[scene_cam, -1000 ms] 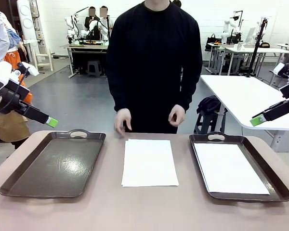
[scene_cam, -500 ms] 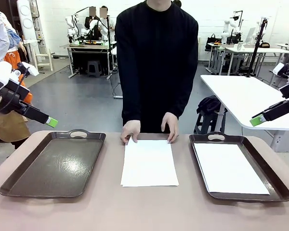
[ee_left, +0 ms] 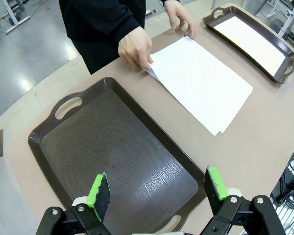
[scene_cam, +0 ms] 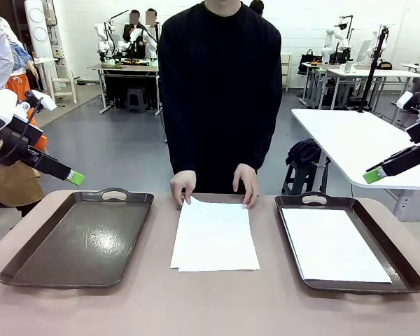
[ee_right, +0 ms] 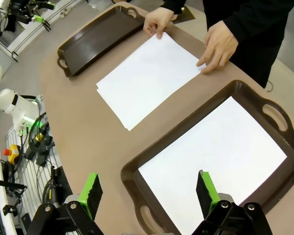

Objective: Sort the A4 documents.
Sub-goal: Receive the A4 Paper.

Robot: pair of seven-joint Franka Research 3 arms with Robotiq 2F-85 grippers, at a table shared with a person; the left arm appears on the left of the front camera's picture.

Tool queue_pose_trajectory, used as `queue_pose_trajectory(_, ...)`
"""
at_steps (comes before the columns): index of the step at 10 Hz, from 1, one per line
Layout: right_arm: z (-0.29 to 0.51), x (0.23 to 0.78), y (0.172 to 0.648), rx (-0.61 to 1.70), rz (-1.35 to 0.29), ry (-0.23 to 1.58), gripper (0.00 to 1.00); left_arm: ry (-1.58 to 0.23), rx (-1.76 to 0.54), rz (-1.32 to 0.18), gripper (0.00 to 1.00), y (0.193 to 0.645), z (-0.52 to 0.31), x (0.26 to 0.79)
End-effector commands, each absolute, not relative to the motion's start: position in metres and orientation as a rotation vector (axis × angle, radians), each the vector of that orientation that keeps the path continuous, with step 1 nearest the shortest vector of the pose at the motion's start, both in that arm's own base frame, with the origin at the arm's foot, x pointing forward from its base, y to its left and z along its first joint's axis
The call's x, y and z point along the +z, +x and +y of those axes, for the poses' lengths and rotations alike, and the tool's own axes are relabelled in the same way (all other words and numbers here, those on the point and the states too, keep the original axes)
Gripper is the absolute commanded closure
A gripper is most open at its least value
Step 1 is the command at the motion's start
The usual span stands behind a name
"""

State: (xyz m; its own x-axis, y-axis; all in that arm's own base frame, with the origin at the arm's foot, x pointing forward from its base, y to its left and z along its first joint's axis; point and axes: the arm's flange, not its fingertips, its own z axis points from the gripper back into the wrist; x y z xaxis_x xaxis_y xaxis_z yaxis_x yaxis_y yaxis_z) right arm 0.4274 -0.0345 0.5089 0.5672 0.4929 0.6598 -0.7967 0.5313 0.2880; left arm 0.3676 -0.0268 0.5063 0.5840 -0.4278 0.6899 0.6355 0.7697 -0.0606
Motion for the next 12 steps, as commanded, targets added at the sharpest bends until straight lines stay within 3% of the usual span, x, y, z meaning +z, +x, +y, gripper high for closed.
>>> queue_pose_trajectory(1, -0.034, 0.5091, 0.4262, 0.821, -0.554, 0.622, 0.0, -0.321, -0.631, -0.712, 0.0, 0.368, -0.0255, 0.5059)
queue_pose_trajectory(12, -0.034, 0.5091, 0.4262, 0.821, -0.554, 0.622, 0.0, -0.321, -0.631, -0.712, 0.0, 0.368, -0.0255, 0.5059)
